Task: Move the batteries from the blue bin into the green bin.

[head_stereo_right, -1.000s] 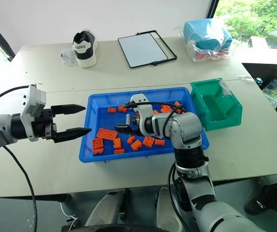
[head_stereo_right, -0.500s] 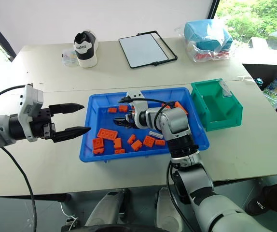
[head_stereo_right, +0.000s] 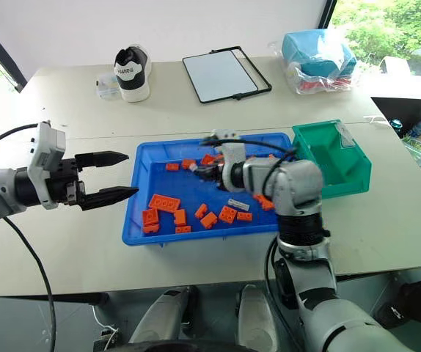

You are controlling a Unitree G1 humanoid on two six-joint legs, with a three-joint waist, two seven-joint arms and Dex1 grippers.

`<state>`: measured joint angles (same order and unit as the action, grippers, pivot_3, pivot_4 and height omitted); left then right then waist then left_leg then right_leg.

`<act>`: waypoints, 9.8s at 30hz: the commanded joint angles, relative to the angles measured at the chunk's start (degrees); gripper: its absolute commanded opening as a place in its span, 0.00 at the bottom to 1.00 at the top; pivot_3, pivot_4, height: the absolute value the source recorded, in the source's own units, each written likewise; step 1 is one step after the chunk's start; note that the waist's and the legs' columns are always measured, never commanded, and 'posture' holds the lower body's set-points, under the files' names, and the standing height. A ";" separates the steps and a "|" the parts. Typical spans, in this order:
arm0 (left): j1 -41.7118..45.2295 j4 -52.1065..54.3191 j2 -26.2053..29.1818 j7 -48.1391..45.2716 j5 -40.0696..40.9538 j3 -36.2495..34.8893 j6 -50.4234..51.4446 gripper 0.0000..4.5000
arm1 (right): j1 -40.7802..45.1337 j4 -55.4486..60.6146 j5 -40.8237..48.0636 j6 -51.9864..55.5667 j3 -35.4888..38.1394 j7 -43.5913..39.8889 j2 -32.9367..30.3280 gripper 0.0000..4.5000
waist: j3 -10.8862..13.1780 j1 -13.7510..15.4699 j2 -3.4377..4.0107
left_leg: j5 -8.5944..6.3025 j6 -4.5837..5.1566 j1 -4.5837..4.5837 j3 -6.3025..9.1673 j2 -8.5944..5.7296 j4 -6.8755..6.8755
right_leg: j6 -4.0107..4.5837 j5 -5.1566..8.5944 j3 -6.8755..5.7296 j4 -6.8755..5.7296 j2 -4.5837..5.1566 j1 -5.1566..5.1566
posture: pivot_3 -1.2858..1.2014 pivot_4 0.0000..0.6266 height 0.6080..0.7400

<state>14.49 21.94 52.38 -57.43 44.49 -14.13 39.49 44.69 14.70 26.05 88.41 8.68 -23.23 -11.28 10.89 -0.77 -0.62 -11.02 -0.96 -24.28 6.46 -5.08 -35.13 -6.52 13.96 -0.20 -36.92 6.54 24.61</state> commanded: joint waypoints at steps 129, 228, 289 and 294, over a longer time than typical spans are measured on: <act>10.06 -3.75 -5.41 -4.05 -3.55 7.84 -2.44 1.00 | -15.02 -2.25 -7.91 -23.29 6.36 -9.36 -42.01 0.12 | -0.14 1.04 -0.29 | -0.11 0.22 -0.11 -0.32 0.04 -0.10 | -0.04 -0.02 0.00 0.73 0.16 -0.28 | 0.52 0.24 0.93; 8.79 -2.04 -6.17 -2.61 -4.75 6.58 -3.83 1.00 | -15.43 12.17 6.92 4.03 2.28 -2.02 -17.23 0.82 | -0.14 0.04 -0.28 | -0.09 0.19 -0.08 -0.19 0.02 -0.11 | -0.16 -0.11 0.00 0.59 0.08 -0.25 | 0.52 0.24 0.93; 12.67 -7.32 -9.00 -4.22 -6.54 9.52 -6.18 1.00 | -4.23 -1.36 -3.25 -18.77 1.66 -4.39 -35.33 0.01 | -0.11 0.14 -0.21 | -0.11 0.22 -0.08 -0.22 0.02 -0.06 | -0.16 -0.11 -0.03 0.68 0.03 -0.31 | 0.52 0.24 0.93; 13.92 -8.38 -9.87 -4.85 -6.65 10.25 -6.28 1.00 | -9.40 -5.20 -8.90 -29.37 -2.12 -4.08 -37.02 0.24 | -0.10 -0.40 -0.19 | -0.11 0.24 -0.07 -0.32 0.04 -0.07 | -0.18 -0.11 0.00 0.66 0.08 -0.27 | 0.52 0.24 0.93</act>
<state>27.35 13.44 42.42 -61.95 37.73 -3.16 34.30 35.53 9.60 19.78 64.15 7.18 -27.52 -47.18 10.79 -1.17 -0.81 -11.13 -0.71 -24.35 6.15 -5.03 -35.21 -6.70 13.85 -0.20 -36.27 6.61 24.34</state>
